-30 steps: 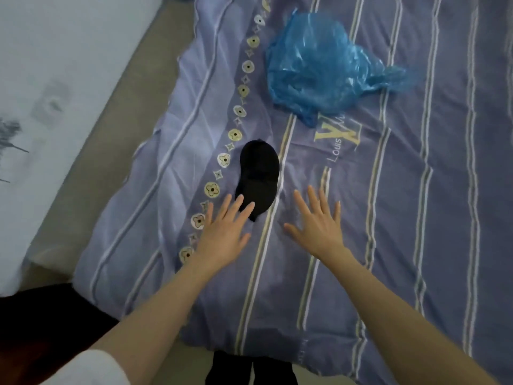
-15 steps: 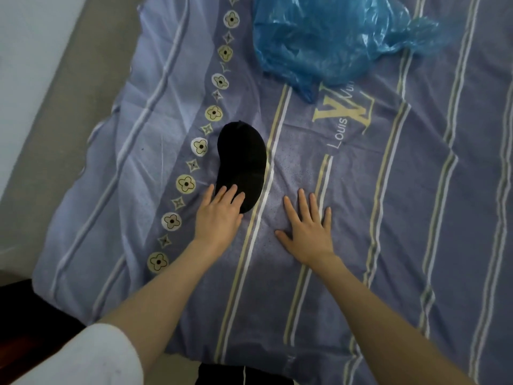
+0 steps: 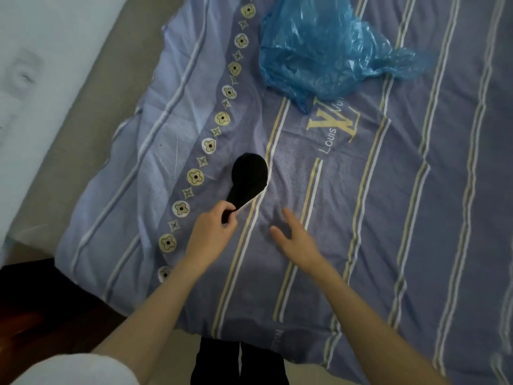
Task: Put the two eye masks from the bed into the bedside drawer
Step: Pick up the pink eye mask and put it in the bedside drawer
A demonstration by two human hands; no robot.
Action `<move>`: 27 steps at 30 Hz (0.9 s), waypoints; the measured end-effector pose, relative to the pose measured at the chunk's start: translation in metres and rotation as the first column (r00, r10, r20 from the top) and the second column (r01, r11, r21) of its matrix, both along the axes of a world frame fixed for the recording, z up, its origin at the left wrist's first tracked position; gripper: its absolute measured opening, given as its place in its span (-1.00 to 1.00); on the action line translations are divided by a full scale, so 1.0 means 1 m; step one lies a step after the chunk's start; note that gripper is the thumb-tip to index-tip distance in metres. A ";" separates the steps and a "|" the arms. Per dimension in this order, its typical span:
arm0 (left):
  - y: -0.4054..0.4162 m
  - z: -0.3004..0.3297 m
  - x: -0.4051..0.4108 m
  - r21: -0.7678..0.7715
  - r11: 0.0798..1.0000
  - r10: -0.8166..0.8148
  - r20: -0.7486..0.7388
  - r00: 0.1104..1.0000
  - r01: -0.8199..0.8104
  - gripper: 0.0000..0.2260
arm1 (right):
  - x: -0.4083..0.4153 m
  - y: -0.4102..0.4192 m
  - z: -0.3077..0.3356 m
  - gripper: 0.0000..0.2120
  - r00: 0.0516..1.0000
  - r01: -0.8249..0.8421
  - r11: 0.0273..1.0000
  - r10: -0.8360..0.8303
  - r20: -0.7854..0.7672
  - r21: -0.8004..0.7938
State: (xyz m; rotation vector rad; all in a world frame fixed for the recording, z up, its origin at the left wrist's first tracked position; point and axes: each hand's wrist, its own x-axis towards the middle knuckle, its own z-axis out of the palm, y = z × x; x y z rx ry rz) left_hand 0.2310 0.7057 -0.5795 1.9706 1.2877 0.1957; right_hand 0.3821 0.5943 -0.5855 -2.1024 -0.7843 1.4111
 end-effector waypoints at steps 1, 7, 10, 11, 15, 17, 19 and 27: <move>-0.003 0.012 -0.004 -0.049 0.998 0.053 0.046 0.998 -0.051 -0.93 | -0.003 0.001 0.012 -0.38 0.995 0.074 0.997 -0.072 -0.075 0.021; -0.014 0.095 -0.030 -0.324 0.942 0.184 0.304 0.935 -0.080 -0.80 | -0.020 0.004 0.085 -0.29 0.956 0.145 0.984 -0.112 -0.273 0.107; -0.022 0.133 -0.050 -0.381 0.923 0.213 0.400 0.892 -0.049 -0.71 | -0.026 0.008 0.121 -0.30 0.947 0.125 0.982 -0.075 -0.313 0.143; -0.023 0.144 -0.057 -0.376 0.926 0.212 0.417 0.884 -0.045 -0.71 | -0.029 0.010 0.131 -0.28 0.942 0.109 0.984 -0.057 -0.331 0.142; -0.030 0.183 -0.089 -0.301 0.947 0.246 0.459 0.854 -0.111 -0.74 | -0.055 0.015 0.171 -0.34 0.873 0.068 0.993 -0.010 -0.487 0.101; -0.033 0.197 -0.107 -0.256 0.950 0.281 0.462 0.841 -0.177 -0.78 | -0.077 0.020 0.188 -0.48 0.836 0.041 0.992 0.031 -0.547 0.119; -0.038 0.209 -0.127 -0.194 0.950 0.306 0.440 0.844 -0.243 -0.86 | -0.104 0.024 0.205 -0.58 0.851 -0.002 0.988 0.082 -0.518 0.153; -0.074 0.259 -0.251 0.006 0.872 0.451 0.376 0.809 -0.489 -0.96 | -0.205 0.042 0.264 -0.79 0.923 -0.084 0.950 0.188 -0.336 0.302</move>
